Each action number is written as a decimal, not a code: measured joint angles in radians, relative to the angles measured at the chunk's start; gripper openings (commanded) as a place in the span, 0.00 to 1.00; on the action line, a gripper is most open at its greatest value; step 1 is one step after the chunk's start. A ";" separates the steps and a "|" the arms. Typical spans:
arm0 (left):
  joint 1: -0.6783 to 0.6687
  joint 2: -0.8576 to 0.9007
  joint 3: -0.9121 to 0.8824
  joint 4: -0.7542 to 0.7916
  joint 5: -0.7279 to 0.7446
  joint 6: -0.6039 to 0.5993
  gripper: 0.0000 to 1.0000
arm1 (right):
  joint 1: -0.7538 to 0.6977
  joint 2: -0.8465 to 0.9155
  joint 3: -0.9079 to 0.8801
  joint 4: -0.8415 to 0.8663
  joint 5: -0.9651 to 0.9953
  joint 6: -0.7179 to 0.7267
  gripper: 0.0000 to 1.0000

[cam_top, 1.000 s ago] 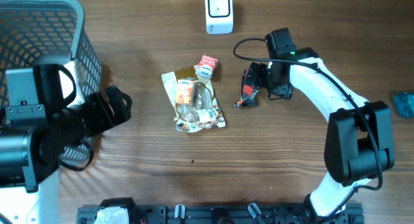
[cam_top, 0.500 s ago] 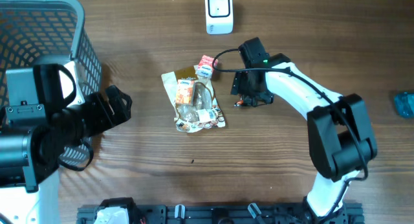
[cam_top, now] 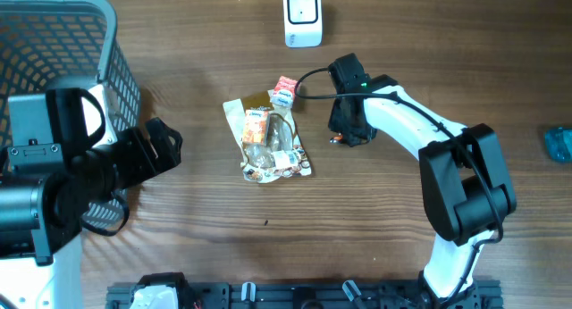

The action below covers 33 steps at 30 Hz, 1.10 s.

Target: Scan the item barcode

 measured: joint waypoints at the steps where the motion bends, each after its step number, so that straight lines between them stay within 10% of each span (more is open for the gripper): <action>1: 0.000 0.000 0.000 0.000 0.000 0.000 1.00 | 0.000 0.000 0.006 0.000 0.000 -0.003 0.40; 6: 0.000 0.000 0.000 0.000 0.000 0.000 1.00 | 0.000 0.000 0.014 0.006 0.000 -0.050 0.47; 9: 0.000 0.000 0.000 0.000 0.000 0.000 1.00 | 0.000 0.000 0.046 0.006 0.002 -0.140 0.30; 15: 0.000 0.000 0.000 0.000 0.000 0.000 1.00 | 0.000 -0.014 0.101 -0.032 0.008 -0.214 0.60; 33: 0.000 0.000 0.000 0.000 0.000 0.000 1.00 | 0.000 0.034 0.016 0.061 -0.008 -0.229 0.49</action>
